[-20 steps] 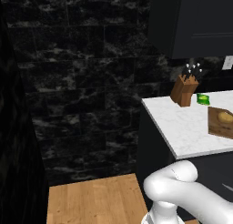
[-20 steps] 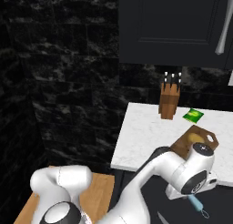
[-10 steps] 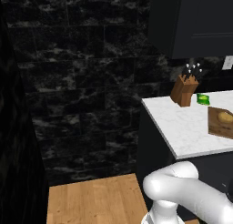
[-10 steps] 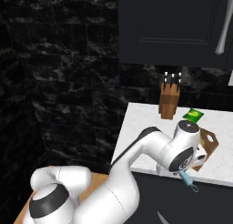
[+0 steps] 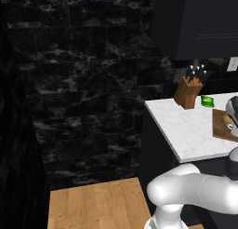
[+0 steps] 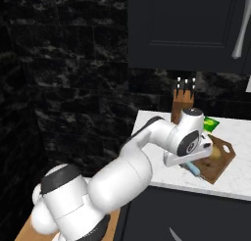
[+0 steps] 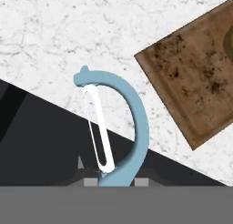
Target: Place the appropriate cutting tool for cutting the potato skin on the cutting board.
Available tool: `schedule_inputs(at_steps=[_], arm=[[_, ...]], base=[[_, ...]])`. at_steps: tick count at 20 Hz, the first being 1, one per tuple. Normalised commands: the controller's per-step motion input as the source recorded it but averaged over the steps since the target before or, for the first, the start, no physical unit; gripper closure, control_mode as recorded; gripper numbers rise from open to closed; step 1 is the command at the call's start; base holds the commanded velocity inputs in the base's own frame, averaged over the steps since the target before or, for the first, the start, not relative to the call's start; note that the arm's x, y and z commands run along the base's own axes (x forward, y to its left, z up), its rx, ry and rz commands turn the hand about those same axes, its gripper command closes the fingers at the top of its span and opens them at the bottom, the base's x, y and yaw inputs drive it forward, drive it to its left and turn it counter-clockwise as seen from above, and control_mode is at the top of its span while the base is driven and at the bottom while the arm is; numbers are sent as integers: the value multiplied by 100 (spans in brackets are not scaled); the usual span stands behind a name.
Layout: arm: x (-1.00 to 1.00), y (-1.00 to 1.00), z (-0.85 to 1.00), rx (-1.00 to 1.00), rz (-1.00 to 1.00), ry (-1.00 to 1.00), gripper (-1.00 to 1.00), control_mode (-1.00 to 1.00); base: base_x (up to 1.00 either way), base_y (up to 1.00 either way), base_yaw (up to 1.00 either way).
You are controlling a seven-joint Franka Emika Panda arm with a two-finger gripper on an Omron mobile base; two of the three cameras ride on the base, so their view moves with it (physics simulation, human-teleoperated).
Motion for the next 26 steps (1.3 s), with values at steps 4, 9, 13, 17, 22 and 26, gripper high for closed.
schedule_inputs(at_steps=[4,9,13,17,22,26], arm=[[64,16,-1,0,0,2,100,-100],[59,0,-12,0,0,0,100,-100],[42,-8,-26,1,2,0,100,-100],[25,-16,-27,2,4,0,100,-100],[21,-29,-22,3,6,0,100,-100],[24,-31,-16,2,7,0,100,-100]], base=[[0,0,0],[0,0,0],[0,0,0],[0,0,0],[0,0,0],[0,0,0]])
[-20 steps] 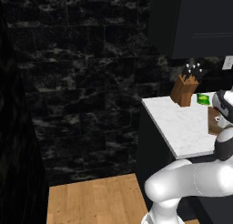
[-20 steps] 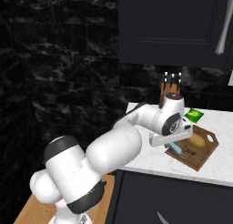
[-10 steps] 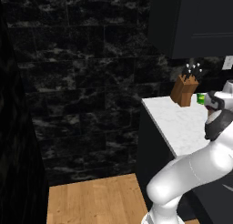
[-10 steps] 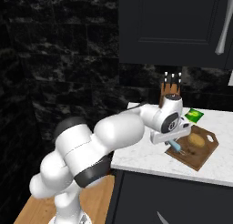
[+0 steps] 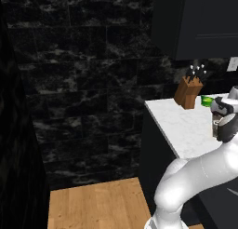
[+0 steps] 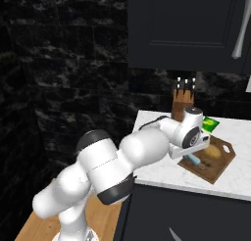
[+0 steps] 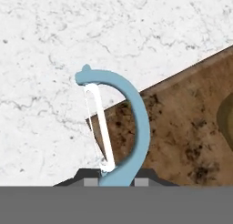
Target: Place the appropriate cutting tool for cutting the potato skin on the cutting board.
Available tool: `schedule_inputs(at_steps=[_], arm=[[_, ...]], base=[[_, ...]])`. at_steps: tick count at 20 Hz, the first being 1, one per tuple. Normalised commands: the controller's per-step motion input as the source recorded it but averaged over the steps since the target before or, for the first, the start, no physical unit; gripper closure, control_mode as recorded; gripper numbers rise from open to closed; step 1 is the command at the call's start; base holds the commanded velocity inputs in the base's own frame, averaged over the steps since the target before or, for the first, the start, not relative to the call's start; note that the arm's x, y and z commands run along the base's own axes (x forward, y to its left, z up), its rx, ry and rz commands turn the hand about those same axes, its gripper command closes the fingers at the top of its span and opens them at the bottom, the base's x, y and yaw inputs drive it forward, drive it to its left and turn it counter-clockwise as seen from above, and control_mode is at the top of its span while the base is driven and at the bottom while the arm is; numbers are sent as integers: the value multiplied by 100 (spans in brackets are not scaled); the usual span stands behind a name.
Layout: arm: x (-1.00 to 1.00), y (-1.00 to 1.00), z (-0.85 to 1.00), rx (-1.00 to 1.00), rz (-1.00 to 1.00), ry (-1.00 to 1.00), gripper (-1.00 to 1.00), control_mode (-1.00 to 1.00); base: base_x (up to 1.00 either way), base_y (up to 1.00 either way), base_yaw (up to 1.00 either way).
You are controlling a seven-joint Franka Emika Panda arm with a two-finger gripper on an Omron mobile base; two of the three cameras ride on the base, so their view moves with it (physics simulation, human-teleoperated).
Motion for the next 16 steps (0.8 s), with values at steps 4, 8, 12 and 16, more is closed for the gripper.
schedule_inputs(at_steps=[4,8,12,16], arm=[[34,-13,-17,1,4,1,100,-100],[42,0,-21,0,2,2,100,-100],[15,-14,-32,0,3,0,-100,-100],[-11,-38,-21,0,1,-4,-100,-100]], base=[[0,0,0],[0,0,0],[0,0,0],[0,0,0]])
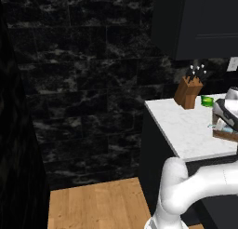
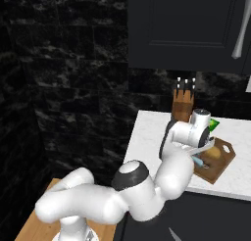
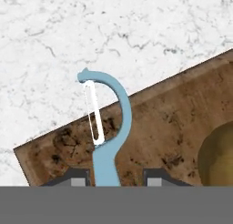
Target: Place the appropriate cutting tool for cutting the potato skin on the cutting board.
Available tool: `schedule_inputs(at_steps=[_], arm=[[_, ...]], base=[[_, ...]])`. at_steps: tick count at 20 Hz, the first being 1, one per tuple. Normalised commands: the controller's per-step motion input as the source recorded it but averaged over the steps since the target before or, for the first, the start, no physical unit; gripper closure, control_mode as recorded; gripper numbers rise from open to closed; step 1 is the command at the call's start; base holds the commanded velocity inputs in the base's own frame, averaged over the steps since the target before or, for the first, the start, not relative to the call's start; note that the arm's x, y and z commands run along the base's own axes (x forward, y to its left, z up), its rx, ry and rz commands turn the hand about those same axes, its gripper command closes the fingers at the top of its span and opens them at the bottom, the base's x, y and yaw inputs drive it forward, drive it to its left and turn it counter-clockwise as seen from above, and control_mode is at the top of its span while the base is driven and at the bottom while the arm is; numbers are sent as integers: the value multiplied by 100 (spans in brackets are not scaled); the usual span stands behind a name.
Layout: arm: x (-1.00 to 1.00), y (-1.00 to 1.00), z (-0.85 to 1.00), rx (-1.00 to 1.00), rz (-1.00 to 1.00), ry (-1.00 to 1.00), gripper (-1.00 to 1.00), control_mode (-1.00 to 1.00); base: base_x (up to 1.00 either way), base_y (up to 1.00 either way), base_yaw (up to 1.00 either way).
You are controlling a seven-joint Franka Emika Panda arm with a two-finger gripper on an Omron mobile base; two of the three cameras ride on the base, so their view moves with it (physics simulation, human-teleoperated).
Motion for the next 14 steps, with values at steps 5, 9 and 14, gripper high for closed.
schedule_inputs(at_steps=[5,9,14], arm=[[-46,-18,14,0,0,-20,-100,-100],[-65,39,60,0,0,-16,-100,-100],[-75,98,25,-2,-1,-10,-100,-100]], base=[[0,0,0],[0,0,0],[0,0,0]])
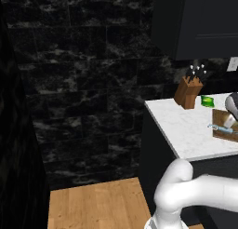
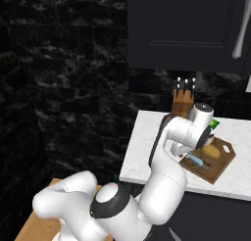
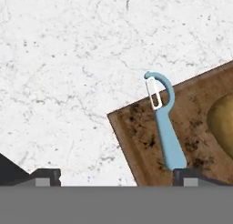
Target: Place the appropriate cutting tool for cutting the potato skin on the cutting board.
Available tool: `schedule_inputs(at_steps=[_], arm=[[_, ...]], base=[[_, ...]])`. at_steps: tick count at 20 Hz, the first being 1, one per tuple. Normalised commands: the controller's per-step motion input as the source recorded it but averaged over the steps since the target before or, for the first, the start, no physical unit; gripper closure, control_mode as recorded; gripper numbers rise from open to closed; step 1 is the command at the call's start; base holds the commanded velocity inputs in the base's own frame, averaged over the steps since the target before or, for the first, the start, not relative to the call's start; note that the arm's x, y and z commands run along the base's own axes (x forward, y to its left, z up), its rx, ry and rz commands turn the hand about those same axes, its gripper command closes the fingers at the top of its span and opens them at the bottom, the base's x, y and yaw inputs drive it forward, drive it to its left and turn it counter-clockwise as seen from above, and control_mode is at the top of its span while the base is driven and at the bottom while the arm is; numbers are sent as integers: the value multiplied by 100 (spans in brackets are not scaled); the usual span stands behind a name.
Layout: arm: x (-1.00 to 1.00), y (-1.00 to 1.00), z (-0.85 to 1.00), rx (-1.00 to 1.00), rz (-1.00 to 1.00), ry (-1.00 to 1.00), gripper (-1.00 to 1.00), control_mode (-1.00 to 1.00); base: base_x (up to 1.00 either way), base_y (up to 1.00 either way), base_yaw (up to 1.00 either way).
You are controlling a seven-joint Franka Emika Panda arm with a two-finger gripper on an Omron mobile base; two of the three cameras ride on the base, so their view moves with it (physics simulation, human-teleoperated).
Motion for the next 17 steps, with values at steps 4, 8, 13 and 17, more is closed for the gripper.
schedule_inputs(at_steps=[4,8,13,17], arm=[[-81,100,0,-6,-3,-9,-100,-100],[-62,85,58,-6,-3,-9,-100,-100],[-37,80,100,-15,-1,-4,-100,-100],[-48,65,100,-14,0,-4,-100,-100]], base=[[0,0,0],[0,0,0],[0,0,0],[0,0,0]])
